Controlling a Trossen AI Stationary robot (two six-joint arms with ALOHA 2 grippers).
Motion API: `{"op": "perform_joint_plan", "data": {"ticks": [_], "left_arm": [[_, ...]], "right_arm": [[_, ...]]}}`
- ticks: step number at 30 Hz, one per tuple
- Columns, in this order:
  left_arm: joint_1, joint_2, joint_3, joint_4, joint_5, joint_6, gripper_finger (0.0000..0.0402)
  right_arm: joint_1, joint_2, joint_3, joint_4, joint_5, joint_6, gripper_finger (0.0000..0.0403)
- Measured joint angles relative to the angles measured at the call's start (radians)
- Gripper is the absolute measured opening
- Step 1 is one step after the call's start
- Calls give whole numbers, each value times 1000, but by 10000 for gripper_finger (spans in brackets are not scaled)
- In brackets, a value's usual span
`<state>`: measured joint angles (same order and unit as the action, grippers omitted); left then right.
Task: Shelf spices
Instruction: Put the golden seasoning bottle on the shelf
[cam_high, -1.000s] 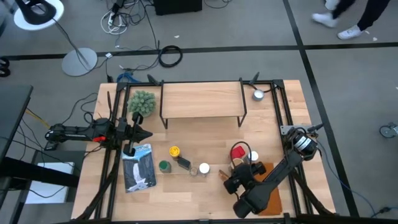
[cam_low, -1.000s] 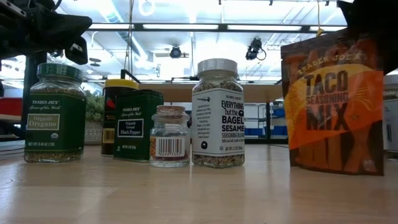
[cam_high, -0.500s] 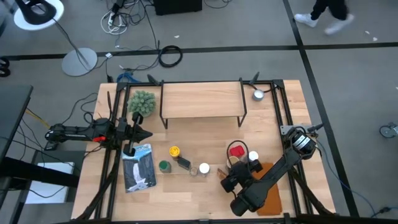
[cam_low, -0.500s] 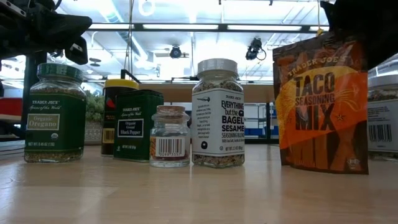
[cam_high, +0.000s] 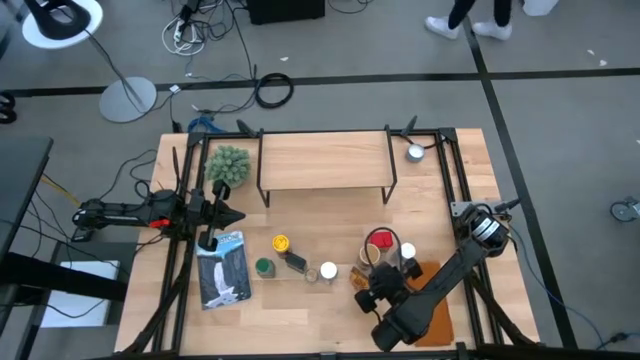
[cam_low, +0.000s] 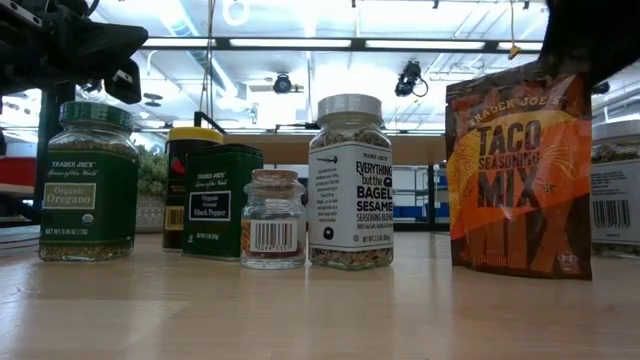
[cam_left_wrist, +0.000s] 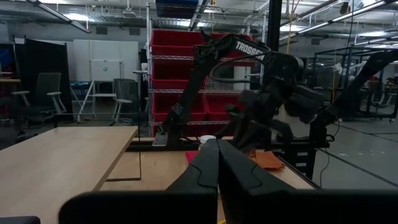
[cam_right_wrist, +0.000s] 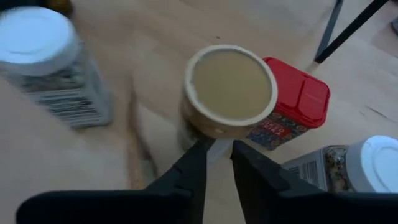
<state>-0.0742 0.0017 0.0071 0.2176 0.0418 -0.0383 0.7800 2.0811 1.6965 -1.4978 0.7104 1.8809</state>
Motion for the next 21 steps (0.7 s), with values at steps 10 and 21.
{"op": "perform_joint_plan", "data": {"ticks": [10,21], "left_arm": [[0,0,0,-1,0,0,6],[0,0,0,-1,0,0,6]], "right_arm": [[-1,-17,219,-72,-7,-182,72],[-155,-23,331,-73,6,-513,72]]}}
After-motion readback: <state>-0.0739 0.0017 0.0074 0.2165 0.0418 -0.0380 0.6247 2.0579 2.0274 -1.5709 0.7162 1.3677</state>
